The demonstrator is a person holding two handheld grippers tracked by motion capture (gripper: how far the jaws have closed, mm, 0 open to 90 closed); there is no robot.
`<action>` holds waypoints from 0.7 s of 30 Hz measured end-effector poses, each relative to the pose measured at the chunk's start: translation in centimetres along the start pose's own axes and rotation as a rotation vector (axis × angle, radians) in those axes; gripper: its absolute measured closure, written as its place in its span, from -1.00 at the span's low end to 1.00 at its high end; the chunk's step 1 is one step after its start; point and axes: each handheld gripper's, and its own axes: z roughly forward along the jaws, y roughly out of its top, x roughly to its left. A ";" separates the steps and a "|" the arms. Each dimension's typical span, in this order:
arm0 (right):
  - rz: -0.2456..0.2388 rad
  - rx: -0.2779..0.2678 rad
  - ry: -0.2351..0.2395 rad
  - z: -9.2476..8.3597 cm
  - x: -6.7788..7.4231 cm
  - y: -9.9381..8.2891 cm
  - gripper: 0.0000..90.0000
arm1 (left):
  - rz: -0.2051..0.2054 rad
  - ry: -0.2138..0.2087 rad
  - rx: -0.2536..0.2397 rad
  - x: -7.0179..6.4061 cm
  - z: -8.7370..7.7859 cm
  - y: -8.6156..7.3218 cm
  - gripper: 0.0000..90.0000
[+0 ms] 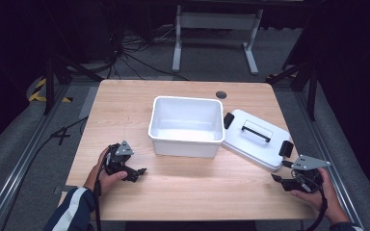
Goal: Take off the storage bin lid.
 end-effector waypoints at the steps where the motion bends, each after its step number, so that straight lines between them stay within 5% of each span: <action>1: 0.006 -0.001 0.001 0.1 0.1 -0.4 -0.26 | 0.002 0.000 0.001 0.0 0.0 0.0 -0.99; 15: 0.155 -0.054 0.044 1.2 -0.5 -3.2 -0.32 | 0.006 -0.004 0.001 0.1 0.0 0.0 -1.00; 21: 0.165 -0.052 0.033 1.2 -0.3 -3.2 -0.40 | 0.006 -0.003 0.001 0.1 0.0 0.0 -1.00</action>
